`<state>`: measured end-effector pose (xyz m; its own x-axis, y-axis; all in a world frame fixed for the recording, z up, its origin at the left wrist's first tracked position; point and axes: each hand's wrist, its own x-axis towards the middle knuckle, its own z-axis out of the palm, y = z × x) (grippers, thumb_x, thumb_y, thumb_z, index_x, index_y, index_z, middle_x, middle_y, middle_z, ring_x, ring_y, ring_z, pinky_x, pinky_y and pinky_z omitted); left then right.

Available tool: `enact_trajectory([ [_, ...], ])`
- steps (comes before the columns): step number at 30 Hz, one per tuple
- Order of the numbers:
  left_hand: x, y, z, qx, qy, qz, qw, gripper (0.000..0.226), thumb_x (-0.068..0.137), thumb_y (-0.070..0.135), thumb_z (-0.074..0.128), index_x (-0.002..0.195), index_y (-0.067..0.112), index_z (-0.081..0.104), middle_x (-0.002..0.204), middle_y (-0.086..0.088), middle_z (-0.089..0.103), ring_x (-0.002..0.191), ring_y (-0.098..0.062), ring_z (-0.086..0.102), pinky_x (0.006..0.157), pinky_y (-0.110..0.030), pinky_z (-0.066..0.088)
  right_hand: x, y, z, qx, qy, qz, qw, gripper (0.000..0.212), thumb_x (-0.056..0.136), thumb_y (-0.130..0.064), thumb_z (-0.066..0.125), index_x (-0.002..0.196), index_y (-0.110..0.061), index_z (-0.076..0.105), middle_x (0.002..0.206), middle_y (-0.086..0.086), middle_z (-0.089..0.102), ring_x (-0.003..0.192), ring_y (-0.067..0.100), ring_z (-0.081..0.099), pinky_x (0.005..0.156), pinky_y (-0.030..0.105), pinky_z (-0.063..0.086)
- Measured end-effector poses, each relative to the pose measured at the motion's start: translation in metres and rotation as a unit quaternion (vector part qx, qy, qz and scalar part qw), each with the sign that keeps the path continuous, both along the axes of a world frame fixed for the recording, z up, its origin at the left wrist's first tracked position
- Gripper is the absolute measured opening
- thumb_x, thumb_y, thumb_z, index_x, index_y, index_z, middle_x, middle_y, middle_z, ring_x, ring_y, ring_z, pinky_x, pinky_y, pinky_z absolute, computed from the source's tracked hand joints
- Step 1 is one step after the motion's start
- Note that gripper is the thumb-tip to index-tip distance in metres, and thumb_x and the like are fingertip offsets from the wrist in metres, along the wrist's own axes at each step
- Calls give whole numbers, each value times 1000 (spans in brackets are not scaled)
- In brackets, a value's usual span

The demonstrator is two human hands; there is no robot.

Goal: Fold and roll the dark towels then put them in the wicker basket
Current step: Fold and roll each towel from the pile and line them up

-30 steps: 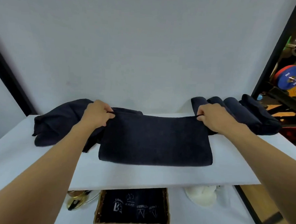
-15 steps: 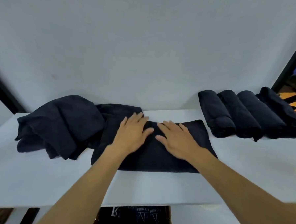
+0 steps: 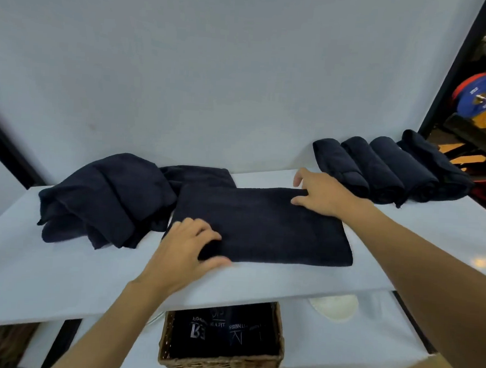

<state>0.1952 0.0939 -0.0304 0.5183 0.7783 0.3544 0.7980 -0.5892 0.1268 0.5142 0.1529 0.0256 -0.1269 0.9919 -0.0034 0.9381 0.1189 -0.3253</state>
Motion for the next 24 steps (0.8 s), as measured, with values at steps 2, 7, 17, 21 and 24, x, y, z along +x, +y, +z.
enact_trajectory([
  [2, -8, -9, -5, 17, 32, -10, 999, 55, 82, 64, 52, 115, 24, 67, 105, 11, 63, 91, -12, 53, 83, -27, 42, -2, -5, 18, -27, -15, -9, 999, 27, 89, -37, 65, 102, -16, 57, 90, -1, 58, 89, 21, 56, 74, 30, 43],
  [7, -15, -1, -1, 111, 99, 47, 988, 16, 68, 5, 75, 83, 11, 74, 77, 0, 55, 64, -21, 53, 51, -31, 47, -1, -27, 54, -77, 22, -58, 995, 37, 90, -37, 63, 71, -8, 48, 71, 8, 49, 64, 19, 45, 60, 30, 35],
  [17, 43, 77, 113, -175, -415, 127, 884, 36, 94, -3, 31, 105, 18, 57, 103, -11, 66, 84, -22, 70, 69, -37, 61, 36, -74, 92, -38, 358, -184, 915, 20, 93, -16, 60, 109, -5, 66, 96, 11, 60, 81, 17, 55, 64, 29, 50],
  [21, 76, 117, 116, -264, -501, 125, 814, 41, 90, -12, 33, 112, 15, 56, 120, -17, 59, 97, -33, 66, 68, -38, 61, 32, -95, 74, -45, 407, -216, 887, 29, 93, -7, 58, 116, 10, 54, 105, 28, 55, 87, 19, 52, 61, 29, 56],
  [24, 89, 107, 77, -340, -405, 189, 828, 40, 93, 2, 46, 130, 16, 45, 117, -18, 57, 87, -30, 62, 68, -40, 58, 19, -111, 35, -147, 440, -231, 855, 9, 95, -1, 54, 102, 5, 56, 97, 15, 60, 83, 21, 60, 63, 33, 59],
])
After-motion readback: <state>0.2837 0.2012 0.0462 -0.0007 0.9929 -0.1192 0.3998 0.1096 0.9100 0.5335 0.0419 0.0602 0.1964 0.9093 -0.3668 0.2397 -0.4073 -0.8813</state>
